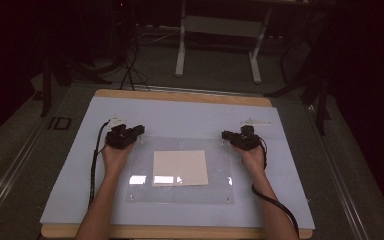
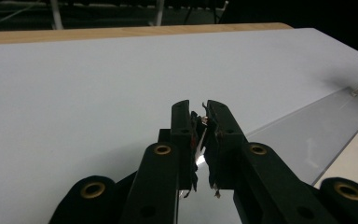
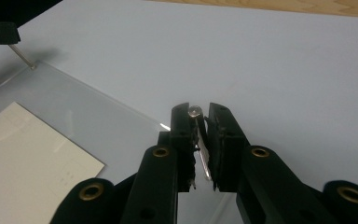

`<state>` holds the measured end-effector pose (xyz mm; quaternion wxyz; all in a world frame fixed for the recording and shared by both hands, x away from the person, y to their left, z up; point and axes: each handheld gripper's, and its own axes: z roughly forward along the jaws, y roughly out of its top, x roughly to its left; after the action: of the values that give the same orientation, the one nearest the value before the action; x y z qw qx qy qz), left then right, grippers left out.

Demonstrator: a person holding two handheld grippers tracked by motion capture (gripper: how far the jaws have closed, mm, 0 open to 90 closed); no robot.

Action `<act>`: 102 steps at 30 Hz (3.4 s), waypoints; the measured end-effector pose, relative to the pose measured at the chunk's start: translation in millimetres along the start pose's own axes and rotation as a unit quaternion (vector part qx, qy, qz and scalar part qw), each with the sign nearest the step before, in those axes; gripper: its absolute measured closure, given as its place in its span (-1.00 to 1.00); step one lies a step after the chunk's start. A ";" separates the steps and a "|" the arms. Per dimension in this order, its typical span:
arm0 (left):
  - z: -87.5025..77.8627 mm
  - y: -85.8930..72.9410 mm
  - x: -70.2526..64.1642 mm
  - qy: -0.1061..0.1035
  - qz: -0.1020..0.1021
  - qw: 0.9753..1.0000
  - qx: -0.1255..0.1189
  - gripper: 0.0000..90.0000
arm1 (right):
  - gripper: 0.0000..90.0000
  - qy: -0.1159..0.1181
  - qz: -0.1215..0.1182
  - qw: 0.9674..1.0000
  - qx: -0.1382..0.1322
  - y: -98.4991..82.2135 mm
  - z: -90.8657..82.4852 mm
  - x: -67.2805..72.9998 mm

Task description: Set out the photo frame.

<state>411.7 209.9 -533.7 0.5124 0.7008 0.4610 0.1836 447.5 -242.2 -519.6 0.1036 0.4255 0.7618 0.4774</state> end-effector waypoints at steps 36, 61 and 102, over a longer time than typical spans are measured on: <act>12.9 7.3 15.2 -0.026 -0.066 0.997 0.042 0.83 | 0.82 0.012 0.055 0.998 0.027 9.4 9.5 -10.2; 29.7 19.9 21.9 -0.009 -0.126 0.989 0.078 0.86 | 0.67 -0.041 0.045 0.996 0.057 39.0 -3.1 0.5; 31.7 20.4 26.0 -0.022 -0.144 0.986 0.082 0.85 | 1.00 0.093 -0.090 0.990 0.046 22.0 -98.9 128.1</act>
<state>457.4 213.2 -534.1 0.4841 0.6708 0.5592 0.0546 324.8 -205.7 -418.1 0.0547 0.3133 0.8246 0.4678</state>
